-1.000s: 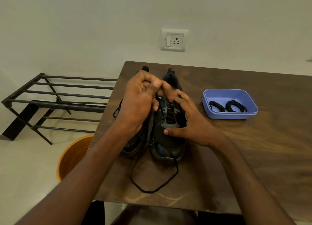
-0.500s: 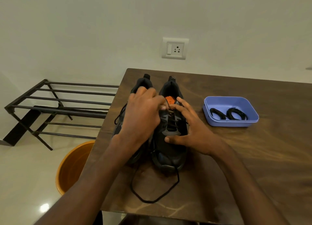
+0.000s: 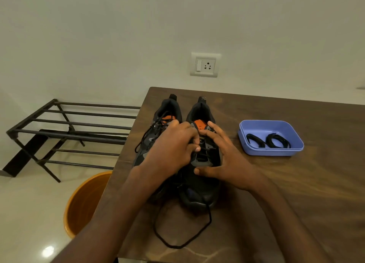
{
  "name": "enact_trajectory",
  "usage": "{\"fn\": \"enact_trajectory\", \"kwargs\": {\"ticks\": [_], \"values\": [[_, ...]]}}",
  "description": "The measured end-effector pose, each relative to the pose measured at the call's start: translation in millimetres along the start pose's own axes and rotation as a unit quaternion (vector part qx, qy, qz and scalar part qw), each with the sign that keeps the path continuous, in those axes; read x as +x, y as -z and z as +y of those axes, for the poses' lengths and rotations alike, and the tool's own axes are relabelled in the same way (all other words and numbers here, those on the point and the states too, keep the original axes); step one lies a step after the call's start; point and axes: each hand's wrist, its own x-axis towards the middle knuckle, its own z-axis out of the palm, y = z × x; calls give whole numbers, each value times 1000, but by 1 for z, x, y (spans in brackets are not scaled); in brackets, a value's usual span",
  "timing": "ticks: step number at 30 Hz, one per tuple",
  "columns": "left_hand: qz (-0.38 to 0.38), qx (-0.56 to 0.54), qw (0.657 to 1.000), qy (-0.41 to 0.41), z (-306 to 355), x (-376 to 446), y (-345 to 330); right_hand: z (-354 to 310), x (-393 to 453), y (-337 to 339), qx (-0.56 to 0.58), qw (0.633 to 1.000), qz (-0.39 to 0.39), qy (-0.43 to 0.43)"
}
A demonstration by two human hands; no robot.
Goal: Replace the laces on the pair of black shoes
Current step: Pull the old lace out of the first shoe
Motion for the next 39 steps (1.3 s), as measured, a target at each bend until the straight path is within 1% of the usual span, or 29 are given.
{"fn": "enact_trajectory", "kwargs": {"ticks": [5,8,10,11,13,14,15,16,18,21,23,24,25,27,29,31,34,35,37,39], "values": [[80,56,995,-1,4,0,-4,-1,0,0,-3,1000,5,-1],[69,69,995,32,6,1,-10,-2,0,0,-8,1000,9,2],[75,73,992,76,10,2,-10,-2,0,1,-8,1000,11,-2],[94,59,988,112,11,2,-7,-2,0,2,-6,1000,11,-4],[150,-11,971,186,7,2,7,-2,-1,3,3,1000,9,-5],[166,-54,963,206,4,1,14,-1,-1,3,11,1000,8,-2],[162,-87,960,213,-1,0,22,-1,-2,3,21,1000,8,2],[143,-93,963,208,-4,-3,29,-2,-1,2,29,1000,9,4],[95,-31,977,191,-3,-8,39,-3,0,0,32,999,23,4],[42,68,981,179,5,-12,41,-6,1,-4,1,996,92,12],[40,115,979,163,11,-11,38,-11,1,-7,-53,987,153,14],[45,121,981,146,14,-11,38,-15,2,-10,-84,980,180,11],[53,117,984,124,15,-10,37,-18,3,-13,-116,973,198,5],[53,107,989,84,13,-10,34,-27,5,-22,-178,961,209,-14],[14,111,993,42,6,-9,31,-31,6,-29,-194,957,213,-19],[-38,86,996,4,4,-8,29,-33,7,-30,-174,960,219,-17],[-131,83,988,-1,-2,-7,19,-34,5,-29,-139,965,224,-16],[-147,83,986,3,-4,-6,15,-36,5,-29,-128,966,225,-21],[-152,47,987,14,-6,-3,12,-40,4,-28,-116,961,250,-26],[-142,8,989,29,-6,-1,13,-45,-1,-24,-82,943,314,-66]]}}
